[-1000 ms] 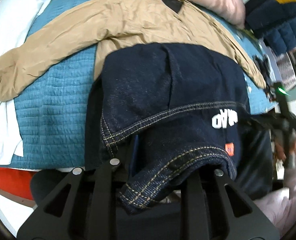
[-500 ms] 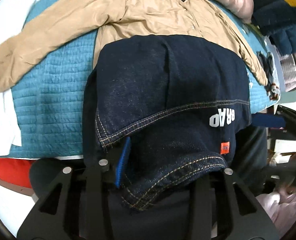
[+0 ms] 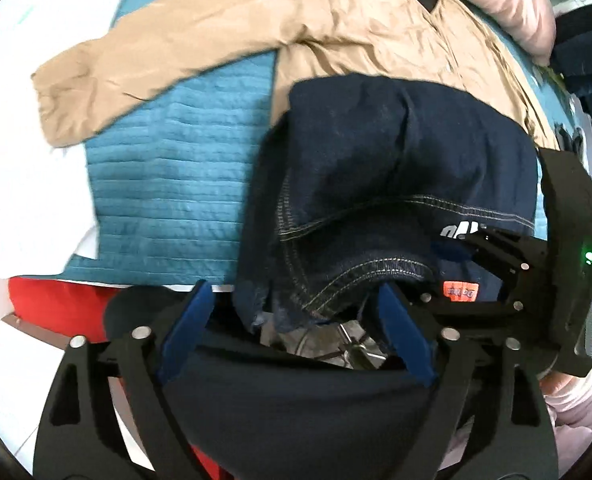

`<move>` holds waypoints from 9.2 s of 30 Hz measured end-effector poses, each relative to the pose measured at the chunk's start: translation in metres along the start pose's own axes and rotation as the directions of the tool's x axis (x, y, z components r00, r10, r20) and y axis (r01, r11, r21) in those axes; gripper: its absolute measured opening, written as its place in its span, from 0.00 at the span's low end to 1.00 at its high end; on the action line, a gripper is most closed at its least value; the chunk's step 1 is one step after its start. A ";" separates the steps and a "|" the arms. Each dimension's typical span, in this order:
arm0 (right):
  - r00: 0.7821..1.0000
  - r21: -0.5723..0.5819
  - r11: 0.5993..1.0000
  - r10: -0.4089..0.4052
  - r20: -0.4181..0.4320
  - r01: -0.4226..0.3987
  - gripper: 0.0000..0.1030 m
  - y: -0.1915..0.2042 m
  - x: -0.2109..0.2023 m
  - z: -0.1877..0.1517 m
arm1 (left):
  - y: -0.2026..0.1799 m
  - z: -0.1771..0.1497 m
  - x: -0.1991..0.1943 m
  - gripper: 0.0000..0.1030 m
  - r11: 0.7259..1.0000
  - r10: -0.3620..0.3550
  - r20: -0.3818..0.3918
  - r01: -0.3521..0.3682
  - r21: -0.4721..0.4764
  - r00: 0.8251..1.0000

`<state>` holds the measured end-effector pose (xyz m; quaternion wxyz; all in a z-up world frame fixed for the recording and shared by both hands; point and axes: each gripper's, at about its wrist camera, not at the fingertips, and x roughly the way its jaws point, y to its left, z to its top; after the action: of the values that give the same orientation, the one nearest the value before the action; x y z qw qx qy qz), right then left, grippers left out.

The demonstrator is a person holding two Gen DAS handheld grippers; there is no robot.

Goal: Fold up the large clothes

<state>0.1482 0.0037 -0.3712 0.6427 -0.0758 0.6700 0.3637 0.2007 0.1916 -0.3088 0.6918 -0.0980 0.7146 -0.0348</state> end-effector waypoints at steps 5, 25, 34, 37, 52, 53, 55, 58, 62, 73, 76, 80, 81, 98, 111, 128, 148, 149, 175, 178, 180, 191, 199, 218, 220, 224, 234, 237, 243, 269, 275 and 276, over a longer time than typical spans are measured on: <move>0.999 -0.081 0.996 -0.046 -0.016 0.045 0.51 0.011 0.000 -0.006 | 0.001 0.001 -0.022 0.84 0.999 -0.001 0.082 0.004 -0.034 0.997; 0.980 0.512 0.852 -0.181 0.083 0.114 0.75 -0.265 -0.123 -0.045 | -0.025 0.062 0.052 0.86 0.989 -0.117 0.183 0.130 -0.063 0.976; 0.989 0.548 0.836 -0.081 0.120 0.002 0.27 -0.274 -0.088 -0.025 | -0.021 0.069 0.082 0.55 0.966 -0.225 0.226 0.248 -0.078 0.948; 0.981 0.563 0.825 -0.064 0.185 -0.052 0.18 -0.277 -0.109 -0.026 | -0.031 0.074 0.075 0.38 0.977 -0.189 0.229 0.206 -0.053 0.955; 0.970 0.612 0.790 -0.176 0.169 0.037 0.25 -0.312 -0.102 -0.044 | -0.054 0.106 0.077 0.33 0.981 -0.194 0.287 0.193 0.034 0.938; 0.969 0.616 0.786 -0.185 0.163 0.047 0.33 -0.310 -0.106 -0.044 | -0.057 0.105 0.074 0.44 0.988 -0.151 0.287 0.146 0.039 0.946; 0.972 0.607 0.794 -0.174 0.159 0.043 0.48 -0.306 -0.120 -0.047 | -0.055 0.104 0.067 0.73 0.998 -0.067 0.283 0.067 0.011 0.957; 0.954 0.593 0.804 -0.209 0.214 0.043 0.65 -0.298 -0.150 -0.057 | -0.050 0.098 0.042 0.77 0.999 -0.025 0.320 0.034 -0.025 0.947; 0.940 0.603 0.795 -0.246 0.237 0.056 0.76 -0.290 -0.183 -0.079 | -0.060 0.079 0.018 0.82 1.000 -0.021 0.366 0.021 0.002 0.931; 0.968 0.488 0.844 -0.249 -0.013 0.224 0.76 -0.235 -0.100 -0.108 | -0.068 0.014 0.090 0.71 0.999 -0.020 0.251 0.007 0.050 0.968; 0.970 0.523 0.826 -0.242 -0.009 0.210 0.76 -0.250 -0.081 -0.112 | -0.069 0.016 0.099 0.73 0.997 -0.007 0.273 -0.015 0.079 0.962; 0.971 0.524 0.826 -0.237 -0.016 0.210 0.76 -0.245 -0.093 -0.111 | -0.079 0.018 0.088 0.73 0.994 0.058 0.245 -0.078 0.075 0.968; 0.976 0.533 0.825 -0.219 -0.002 0.186 0.76 -0.246 -0.100 -0.114 | -0.081 0.019 0.084 0.73 0.993 0.073 0.238 -0.091 0.068 0.969; 0.978 0.697 0.715 -0.182 0.100 0.062 0.76 -0.320 -0.151 -0.141 | -0.225 0.070 0.036 0.88 0.974 -0.135 0.341 0.061 0.220 0.930; 0.995 0.688 0.725 -0.040 0.095 -0.036 0.76 -0.330 -0.115 -0.111 | -0.230 0.076 0.127 0.56 0.980 -0.014 0.308 -0.048 0.194 0.951; 0.990 0.686 0.723 -0.014 0.138 -0.086 0.48 -0.318 -0.144 -0.124 | -0.226 0.074 0.128 0.56 0.977 -0.025 0.327 -0.046 0.208 0.945; 0.991 0.693 0.709 0.085 0.099 -0.130 0.61 -0.344 -0.103 -0.117 | -0.225 0.074 0.129 0.57 0.977 -0.023 0.327 -0.048 0.208 0.945; 0.989 0.698 0.700 0.094 0.115 -0.148 0.59 -0.344 -0.103 -0.119 | -0.226 0.074 0.129 0.57 0.977 -0.022 0.328 -0.049 0.208 0.944; 0.994 0.643 0.763 0.000 0.108 -0.070 0.32 -0.285 -0.136 -0.097 | -0.221 0.075 0.127 0.58 0.978 -0.048 0.324 -0.022 0.209 0.945; 0.997 0.674 0.736 0.012 0.071 -0.056 0.44 -0.303 -0.116 -0.099 | -0.220 0.076 0.127 0.58 0.978 -0.051 0.323 -0.018 0.209 0.945; 0.998 0.689 0.722 0.022 0.063 -0.060 0.51 -0.313 -0.102 -0.100 | -0.221 0.076 0.127 0.58 0.978 -0.051 0.322 -0.018 0.207 0.945; 0.981 0.699 0.693 0.069 0.181 -0.177 0.14 -0.296 -0.131 -0.110 | -0.218 0.076 0.125 0.58 0.980 -0.071 0.322 0.006 0.201 0.944; 0.979 0.617 0.773 0.027 0.202 -0.149 0.13 -0.249 -0.172 -0.095 | -0.211 0.077 0.120 0.54 0.983 -0.081 0.320 0.023 0.182 0.944; 0.984 0.378 0.917 0.065 0.164 -0.124 0.13 -0.105 -0.177 0.001 | -0.154 0.062 0.067 0.55 0.990 -0.108 0.348 0.068 0.126 0.931; 0.989 0.361 0.927 0.052 0.140 -0.100 0.13 -0.094 -0.170 0.011 | -0.144 0.057 0.053 0.55 0.992 -0.088 0.382 0.047 0.116 0.920; 0.993 0.336 0.938 0.056 0.105 -0.088 0.12 -0.072 -0.154 0.029 | -0.105 0.048 0.023 0.66 0.998 -0.064 0.419 0.050 0.044 0.906; 0.998 0.249 0.968 0.047 -0.045 -0.034 0.10 -0.016 -0.072 0.081 | -0.014 0.007 -0.010 0.66 0.991 0.034 0.444 0.026 -0.130 0.895; 0.996 0.220 0.975 0.036 -0.087 -0.016 0.10 -0.003 -0.042 0.094 | 0.005 -0.003 -0.013 0.66 0.985 0.066 0.440 0.011 -0.170 0.896; 0.989 0.207 0.978 0.031 -0.144 -0.001 0.09 0.014 0.008 0.116 | 0.039 -0.020 -0.010 0.66 0.968 0.107 0.408 -0.001 -0.251 0.907; 0.976 0.170 0.985 -0.008 0.216 -0.030 0.74 -0.027 -0.158 0.070 | 0.043 -0.025 -0.033 0.75 0.953 0.139 0.429 -0.003 -0.302 0.893; 0.995 0.455 0.885 -0.078 -0.062 0.097 0.59 -0.156 -0.103 -0.006 | 0.032 -0.022 -0.034 0.75 0.960 0.141 0.432 -0.016 -0.281 0.891; 0.996 0.492 0.870 0.022 -0.085 0.023 0.56 -0.161 -0.089 -0.021 | 0.030 -0.022 -0.034 0.75 0.961 0.142 0.433 -0.019 -0.277 0.890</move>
<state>0.2374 -0.1577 -0.3541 0.6109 0.0741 0.7681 0.1772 0.1773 0.2257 -0.2804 0.8193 -0.1651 0.5372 0.1136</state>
